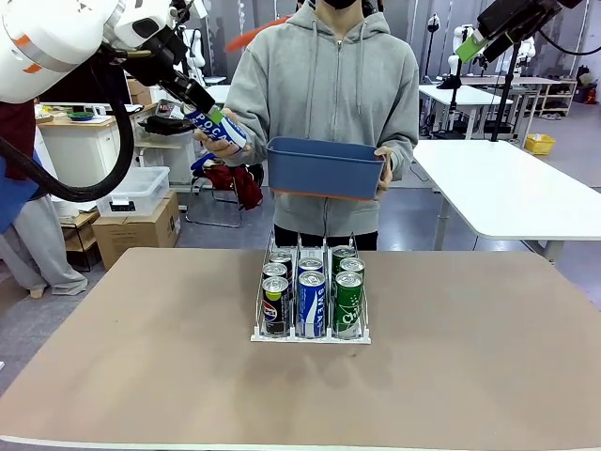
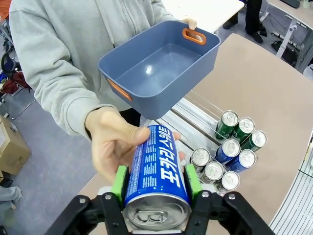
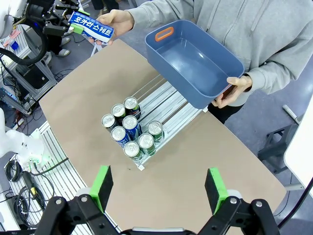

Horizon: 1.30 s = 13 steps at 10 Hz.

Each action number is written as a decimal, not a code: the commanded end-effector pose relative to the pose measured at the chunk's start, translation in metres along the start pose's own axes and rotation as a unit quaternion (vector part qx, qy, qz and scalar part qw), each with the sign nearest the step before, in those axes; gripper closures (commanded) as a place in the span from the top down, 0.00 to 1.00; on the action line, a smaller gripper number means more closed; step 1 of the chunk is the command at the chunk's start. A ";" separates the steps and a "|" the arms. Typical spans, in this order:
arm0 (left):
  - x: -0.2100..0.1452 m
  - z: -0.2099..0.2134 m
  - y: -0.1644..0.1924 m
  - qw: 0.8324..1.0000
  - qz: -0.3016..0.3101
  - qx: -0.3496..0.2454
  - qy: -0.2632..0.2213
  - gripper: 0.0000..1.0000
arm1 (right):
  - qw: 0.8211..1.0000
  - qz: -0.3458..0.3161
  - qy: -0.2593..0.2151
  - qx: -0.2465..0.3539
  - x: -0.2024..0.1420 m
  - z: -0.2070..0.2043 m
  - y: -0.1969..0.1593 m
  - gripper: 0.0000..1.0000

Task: Fill the beverage cans into the dispenser.
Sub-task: Pick up the Ionic drink handed by the human, then place the picked Ionic drink in the line of the Automatic Can Dispenser with the same cans.

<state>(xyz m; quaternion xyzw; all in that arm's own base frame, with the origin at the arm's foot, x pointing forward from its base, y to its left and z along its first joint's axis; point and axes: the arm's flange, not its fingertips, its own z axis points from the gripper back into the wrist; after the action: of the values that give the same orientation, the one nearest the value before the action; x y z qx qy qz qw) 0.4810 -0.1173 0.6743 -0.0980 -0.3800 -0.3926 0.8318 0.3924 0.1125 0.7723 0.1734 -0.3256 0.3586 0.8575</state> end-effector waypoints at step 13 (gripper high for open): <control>0.003 0.002 0.000 1.000 0.008 0.014 0.011 0.00 | 1.000 -0.001 0.003 -0.003 0.000 0.000 0.000 1.00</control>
<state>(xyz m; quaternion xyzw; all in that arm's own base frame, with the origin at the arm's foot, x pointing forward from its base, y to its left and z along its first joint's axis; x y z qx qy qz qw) 0.4815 -0.1197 0.6783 -0.0867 -0.3770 -0.3762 0.8419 0.3924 0.1125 0.7723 0.1734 -0.3256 0.3586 0.8575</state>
